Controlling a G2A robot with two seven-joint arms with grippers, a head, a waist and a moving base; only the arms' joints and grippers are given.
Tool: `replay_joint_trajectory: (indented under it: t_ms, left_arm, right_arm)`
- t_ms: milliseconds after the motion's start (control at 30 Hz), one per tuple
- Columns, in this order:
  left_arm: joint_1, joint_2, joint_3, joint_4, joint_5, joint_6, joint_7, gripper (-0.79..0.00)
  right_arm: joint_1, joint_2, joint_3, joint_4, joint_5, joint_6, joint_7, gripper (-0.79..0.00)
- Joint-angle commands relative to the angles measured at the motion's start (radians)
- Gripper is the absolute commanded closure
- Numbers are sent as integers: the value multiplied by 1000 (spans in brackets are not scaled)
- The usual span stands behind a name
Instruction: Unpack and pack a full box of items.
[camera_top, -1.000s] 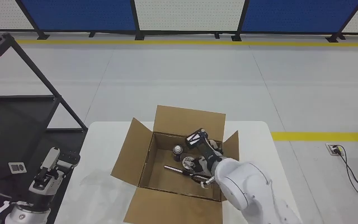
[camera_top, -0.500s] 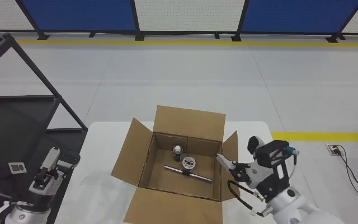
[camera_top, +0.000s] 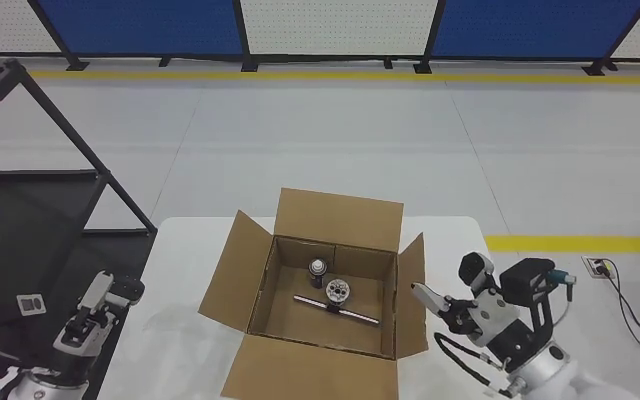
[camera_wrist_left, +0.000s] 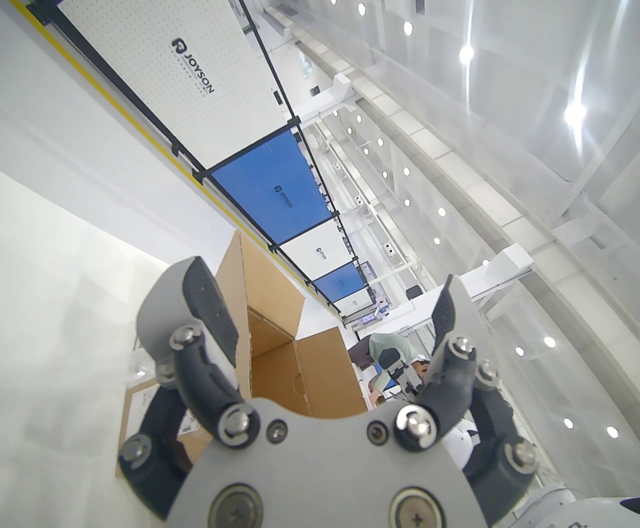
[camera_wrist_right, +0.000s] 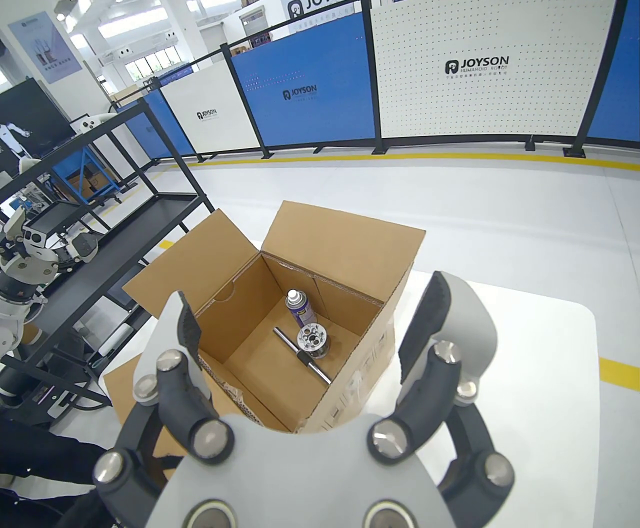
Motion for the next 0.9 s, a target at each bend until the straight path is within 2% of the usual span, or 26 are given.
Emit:
replay_joint_trajectory:
  t_ms: [0,100,267,433,533,633,867]
  left_arm:
    - [-1,0,0,0,-1,1,2,-785]
    - [-1,0,0,0,-1,1,2,-785]
    - [-8,-1,8,7,6,29,27,-785]
    - [-33,10,-1,42,81,52,-59,-785]
    - [-49,21,-11,70,110,50,-167,-785]
    - [-64,36,-37,79,158,42,-290,-785]
    - [-64,36,-37,79,158,42,-290,-785]
  right_arm:
    - [-5,2,-2,20,65,-35,15,-785]
    - [12,5,34,65,194,-10,65,-785]
    - [62,16,118,149,427,79,243,-785]
    - [123,30,175,251,608,183,408,-785]
    - [154,41,187,285,630,235,475,-785]
    - [154,41,187,285,630,235,475,-785]
    - [154,41,187,285,630,235,475,-785]
